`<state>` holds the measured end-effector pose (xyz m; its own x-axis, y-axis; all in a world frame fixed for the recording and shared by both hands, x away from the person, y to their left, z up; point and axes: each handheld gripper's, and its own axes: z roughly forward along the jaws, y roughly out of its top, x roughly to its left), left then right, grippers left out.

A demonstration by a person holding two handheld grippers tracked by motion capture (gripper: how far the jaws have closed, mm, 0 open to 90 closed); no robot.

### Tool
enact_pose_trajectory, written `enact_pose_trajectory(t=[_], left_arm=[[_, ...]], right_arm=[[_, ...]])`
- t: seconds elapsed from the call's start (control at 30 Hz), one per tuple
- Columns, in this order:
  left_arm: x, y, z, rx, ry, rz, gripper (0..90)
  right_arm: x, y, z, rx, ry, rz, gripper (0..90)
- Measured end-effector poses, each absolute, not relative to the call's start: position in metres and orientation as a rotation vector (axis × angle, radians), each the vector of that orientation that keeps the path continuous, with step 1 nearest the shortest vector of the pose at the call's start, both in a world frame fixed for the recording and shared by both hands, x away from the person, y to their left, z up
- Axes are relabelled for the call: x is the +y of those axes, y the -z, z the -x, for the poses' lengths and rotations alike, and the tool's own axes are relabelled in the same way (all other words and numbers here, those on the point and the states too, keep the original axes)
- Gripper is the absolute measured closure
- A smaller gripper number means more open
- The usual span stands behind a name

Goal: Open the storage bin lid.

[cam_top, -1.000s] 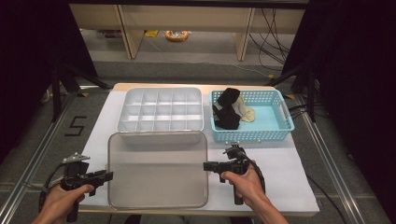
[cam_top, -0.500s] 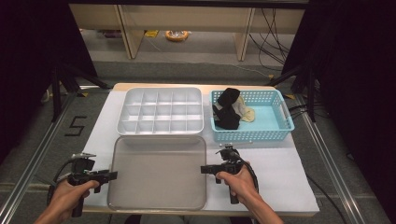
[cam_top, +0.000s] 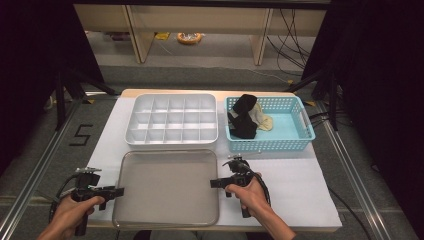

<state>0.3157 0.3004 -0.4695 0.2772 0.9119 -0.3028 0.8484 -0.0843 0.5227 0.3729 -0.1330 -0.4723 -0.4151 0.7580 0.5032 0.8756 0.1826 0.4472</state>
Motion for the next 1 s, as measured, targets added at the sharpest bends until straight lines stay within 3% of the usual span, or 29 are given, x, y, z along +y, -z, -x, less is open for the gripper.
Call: enact_pose_trajectory(t=[0.27,0.37,0.4,0.43,0.73,1.0], left_arm=[[0.302,0.473,-0.315,1.584,-0.106,-1.947,54.6],[0.300,0.474,-0.316,1.594,-0.157,-1.937,54.6],[0.300,0.474,-0.317,1.598,-0.178,-1.928,51.5],[0.300,0.473,-0.318,1.592,-0.184,-1.935,50.3],[0.303,0.466,-0.314,1.563,-0.242,-1.925,41.1],[0.271,0.453,-0.303,1.427,-0.256,-1.903,33.3]], right_arm=[[-0.126,0.477,-0.373,-2.320,1.011,1.597,56.8],[-0.124,0.478,-0.373,-2.317,1.004,1.597,54.6],[-0.124,0.478,-0.374,-2.326,1.011,1.587,52.3],[-0.124,0.477,-0.375,-2.339,1.010,1.588,56.9],[-0.132,0.462,-0.377,-2.311,1.045,1.625,48.9],[-0.150,0.447,-0.377,-2.354,1.179,1.590,43.4]])
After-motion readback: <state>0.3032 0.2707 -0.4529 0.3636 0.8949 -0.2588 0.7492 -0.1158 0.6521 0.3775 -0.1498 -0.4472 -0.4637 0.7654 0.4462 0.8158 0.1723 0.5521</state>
